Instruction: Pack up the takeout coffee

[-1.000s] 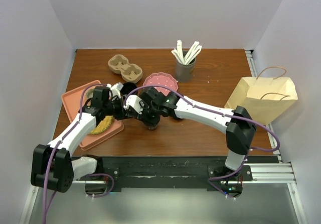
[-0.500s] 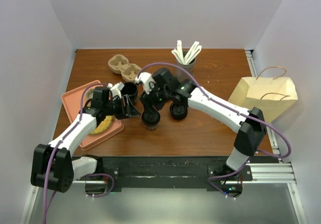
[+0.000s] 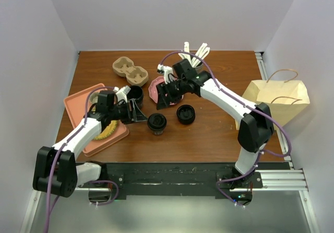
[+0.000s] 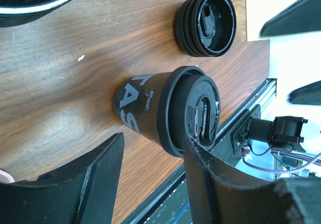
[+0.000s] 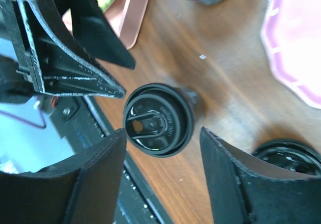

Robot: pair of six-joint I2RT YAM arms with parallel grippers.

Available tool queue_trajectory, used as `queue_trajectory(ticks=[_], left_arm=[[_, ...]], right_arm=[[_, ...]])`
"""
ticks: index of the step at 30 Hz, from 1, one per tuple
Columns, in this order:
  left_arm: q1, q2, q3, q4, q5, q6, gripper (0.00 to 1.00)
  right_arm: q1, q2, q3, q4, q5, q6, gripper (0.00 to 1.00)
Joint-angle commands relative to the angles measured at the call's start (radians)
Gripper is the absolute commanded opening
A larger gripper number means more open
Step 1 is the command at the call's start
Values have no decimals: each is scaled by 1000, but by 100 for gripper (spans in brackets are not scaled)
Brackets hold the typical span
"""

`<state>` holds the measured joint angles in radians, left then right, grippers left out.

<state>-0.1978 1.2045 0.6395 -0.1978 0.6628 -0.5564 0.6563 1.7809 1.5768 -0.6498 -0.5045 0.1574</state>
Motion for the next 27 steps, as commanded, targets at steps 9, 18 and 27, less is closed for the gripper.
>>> queue_trajectory(ticks=[9, 18, 27], left_arm=[[-12, 33, -12, 38, 18, 12, 55], [-17, 38, -18, 44, 15, 12, 54], [-28, 52, -24, 60, 18, 3, 54]], right_arm=[[5, 77, -52, -27, -66, -4, 62], [6, 92, -96, -4, -124, -10, 63], [6, 98, -110, 27, -131, 2, 63]])
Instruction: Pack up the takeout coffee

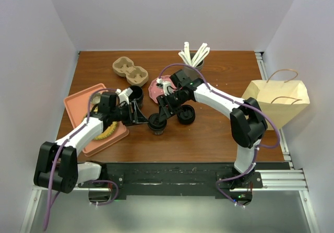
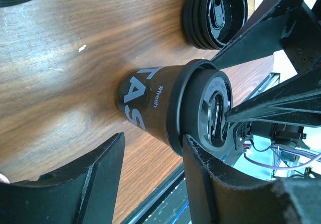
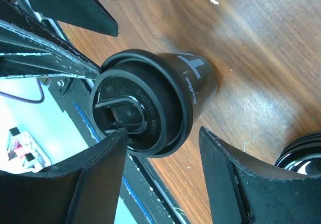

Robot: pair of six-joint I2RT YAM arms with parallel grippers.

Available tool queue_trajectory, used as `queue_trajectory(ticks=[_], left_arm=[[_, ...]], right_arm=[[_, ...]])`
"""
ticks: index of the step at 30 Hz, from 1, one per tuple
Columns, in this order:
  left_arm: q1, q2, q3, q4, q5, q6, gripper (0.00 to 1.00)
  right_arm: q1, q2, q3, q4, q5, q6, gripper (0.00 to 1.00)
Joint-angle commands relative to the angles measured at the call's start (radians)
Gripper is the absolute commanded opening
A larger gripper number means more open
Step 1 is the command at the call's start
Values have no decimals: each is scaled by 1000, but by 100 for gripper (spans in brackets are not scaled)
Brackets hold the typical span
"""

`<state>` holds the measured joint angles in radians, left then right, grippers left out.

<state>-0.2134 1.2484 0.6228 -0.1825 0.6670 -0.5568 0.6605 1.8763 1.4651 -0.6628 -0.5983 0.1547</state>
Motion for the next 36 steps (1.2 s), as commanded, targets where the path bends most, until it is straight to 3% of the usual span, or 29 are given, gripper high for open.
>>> queue_trajectory(ticks=[1, 10, 25, 36], left_arm=[[-12, 8, -8, 44, 13, 3, 54], [-20, 14, -8, 55, 13, -3, 53], [-38, 3, -8, 58, 13, -17, 51], [-38, -67, 54, -21, -46, -8, 54]], right_arm=[[1, 6, 1, 42, -40, 6, 63], [4, 21, -2, 63, -43, 40, 61], [5, 4, -81, 95, 18, 60, 45], [5, -19, -134, 100, 11, 60, 39]])
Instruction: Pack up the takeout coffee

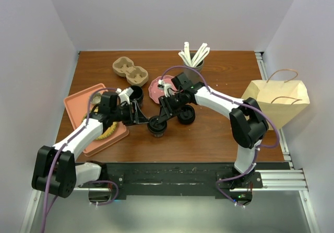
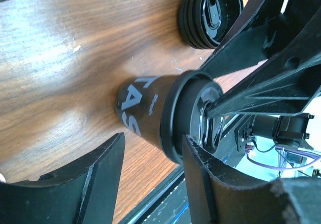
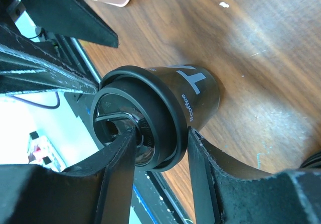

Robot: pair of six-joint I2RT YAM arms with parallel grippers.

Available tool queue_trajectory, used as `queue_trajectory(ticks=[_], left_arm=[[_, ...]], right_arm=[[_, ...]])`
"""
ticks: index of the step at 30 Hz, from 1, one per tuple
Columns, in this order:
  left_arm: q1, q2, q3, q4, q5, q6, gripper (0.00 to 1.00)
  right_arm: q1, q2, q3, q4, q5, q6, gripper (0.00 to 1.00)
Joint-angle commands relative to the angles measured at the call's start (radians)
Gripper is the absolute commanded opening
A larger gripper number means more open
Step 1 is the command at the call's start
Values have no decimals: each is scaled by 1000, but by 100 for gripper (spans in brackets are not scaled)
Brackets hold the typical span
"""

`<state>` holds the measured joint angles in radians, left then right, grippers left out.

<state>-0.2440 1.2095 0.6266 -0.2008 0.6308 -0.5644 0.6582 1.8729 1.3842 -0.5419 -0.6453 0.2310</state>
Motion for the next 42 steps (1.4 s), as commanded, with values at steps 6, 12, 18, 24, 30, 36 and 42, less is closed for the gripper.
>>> queue_trajectory(ticks=[6, 12, 18, 24, 30, 36, 42], left_arm=[[-8, -22, 27, 18, 16, 6, 51], [-15, -16, -10, 49, 49, -5, 49], [-29, -24, -31, 38, 26, -22, 48], [-38, -28, -64, 57, 9, -48, 46], [-54, -31, -65, 46, -11, -52, 45], [-77, -51, -100, 52, -37, -78, 43], [-100, -65, -137, 60, -83, -89, 41]], right_arm=[[7, -20, -73, -29, 65, -22, 38], [8, -11, -71, -18, 70, -13, 36], [8, -12, -80, -4, 76, -1, 35], [8, -21, -116, 16, 84, 8, 33], [8, -31, -160, 43, 93, 19, 33], [8, -43, -214, 88, 102, 41, 31], [6, -57, -264, 114, 128, 41, 31]])
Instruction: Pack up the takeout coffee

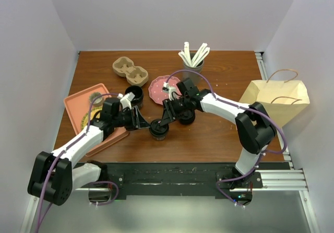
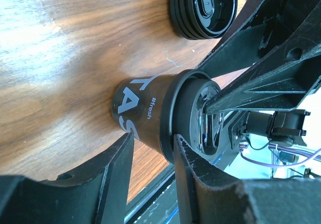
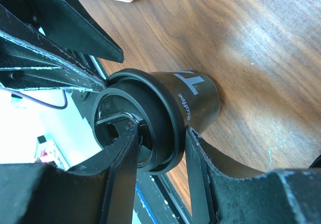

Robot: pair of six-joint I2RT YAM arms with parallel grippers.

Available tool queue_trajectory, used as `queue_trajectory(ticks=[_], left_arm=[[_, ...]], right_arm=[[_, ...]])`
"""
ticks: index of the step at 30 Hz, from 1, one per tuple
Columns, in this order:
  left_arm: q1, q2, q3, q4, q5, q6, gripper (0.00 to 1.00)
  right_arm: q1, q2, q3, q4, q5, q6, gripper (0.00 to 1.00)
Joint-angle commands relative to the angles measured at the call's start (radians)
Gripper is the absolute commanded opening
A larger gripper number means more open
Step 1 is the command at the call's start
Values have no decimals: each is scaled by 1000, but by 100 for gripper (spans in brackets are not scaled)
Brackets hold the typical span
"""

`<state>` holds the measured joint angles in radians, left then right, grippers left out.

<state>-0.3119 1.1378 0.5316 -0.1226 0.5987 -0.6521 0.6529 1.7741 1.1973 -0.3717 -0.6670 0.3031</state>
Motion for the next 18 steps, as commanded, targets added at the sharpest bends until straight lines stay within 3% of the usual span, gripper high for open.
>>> queue_trajectory(ticks=[1, 13, 18], left_arm=[[-39, 7, -45, -18, -57, -1, 41], [-73, -29, -114, 15, -132, -7, 38], [-72, -69, -61, 6, -137, -26, 42]], right_arm=[[13, 44, -88, -49, 153, -32, 30], [13, 25, -123, -27, 185, -25, 28], [13, 13, -122, -24, 191, -21, 28]])
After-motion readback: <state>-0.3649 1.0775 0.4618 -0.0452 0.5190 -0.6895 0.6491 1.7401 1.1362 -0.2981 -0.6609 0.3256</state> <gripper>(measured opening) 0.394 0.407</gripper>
